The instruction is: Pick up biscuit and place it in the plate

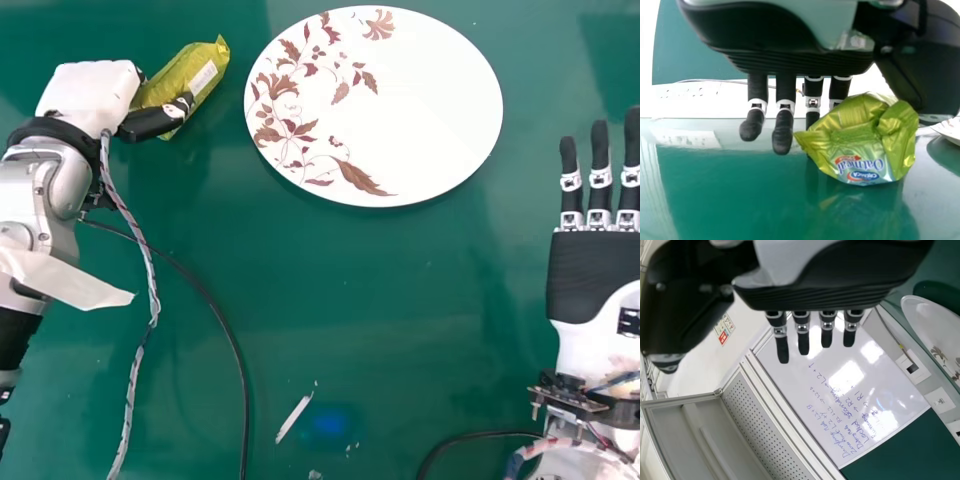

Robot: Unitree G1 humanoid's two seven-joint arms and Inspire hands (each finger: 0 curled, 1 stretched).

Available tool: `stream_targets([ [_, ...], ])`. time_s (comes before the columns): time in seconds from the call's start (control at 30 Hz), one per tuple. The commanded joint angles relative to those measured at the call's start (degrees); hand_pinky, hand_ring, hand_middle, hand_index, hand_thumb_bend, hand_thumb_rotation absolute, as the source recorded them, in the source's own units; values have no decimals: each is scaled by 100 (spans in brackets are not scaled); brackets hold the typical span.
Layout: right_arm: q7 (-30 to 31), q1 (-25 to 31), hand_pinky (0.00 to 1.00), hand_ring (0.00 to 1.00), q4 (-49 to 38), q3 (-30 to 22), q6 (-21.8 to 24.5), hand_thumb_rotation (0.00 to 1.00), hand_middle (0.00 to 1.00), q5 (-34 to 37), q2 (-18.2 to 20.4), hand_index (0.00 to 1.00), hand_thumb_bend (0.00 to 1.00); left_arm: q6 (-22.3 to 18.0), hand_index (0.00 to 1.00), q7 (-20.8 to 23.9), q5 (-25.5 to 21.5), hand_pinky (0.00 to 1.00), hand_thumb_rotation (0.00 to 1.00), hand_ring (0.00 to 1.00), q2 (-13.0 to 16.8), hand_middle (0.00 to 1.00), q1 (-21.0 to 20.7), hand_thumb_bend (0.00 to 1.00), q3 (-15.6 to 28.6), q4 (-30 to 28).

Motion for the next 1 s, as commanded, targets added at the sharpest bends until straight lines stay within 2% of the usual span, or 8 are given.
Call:
stream_targets([
  [0.0, 20, 22, 100, 100, -20, 6, -40, 47, 98, 0, 111, 90, 98, 26, 47, -234, -67, 13, 14, 17, -39, 26, 334, 50, -105, 8],
  [0.2, 57, 0, 99, 100, 11, 14, -61, 47, 98, 3, 105, 90, 97, -38, 47, -138, -127, 12, 14, 17, 28, 26, 491, 50, 37, -429],
  [0.47, -64, 37, 100, 100, -46, 35, -46, 48, 97, -104, 128, 91, 96, -37, 47, -316, -567, 10, 14, 16, 18, 25, 611, 50, 495, -1101],
  [0.63, -83, 55, 100, 100, -51, 38, -43, 48, 96, -120, 118, 92, 95, -7, 47, -351, -589, 8, 14, 14, 60, 24, 663, 50, 608, -1443],
  [0.97, -156, 103, 97, 100, -113, 64, -67, 45, 96, -245, 111, 91, 98, -97, 47, -216, -786, 7, 14, 13, 77, 23, 713, 50, 921, -1643],
])
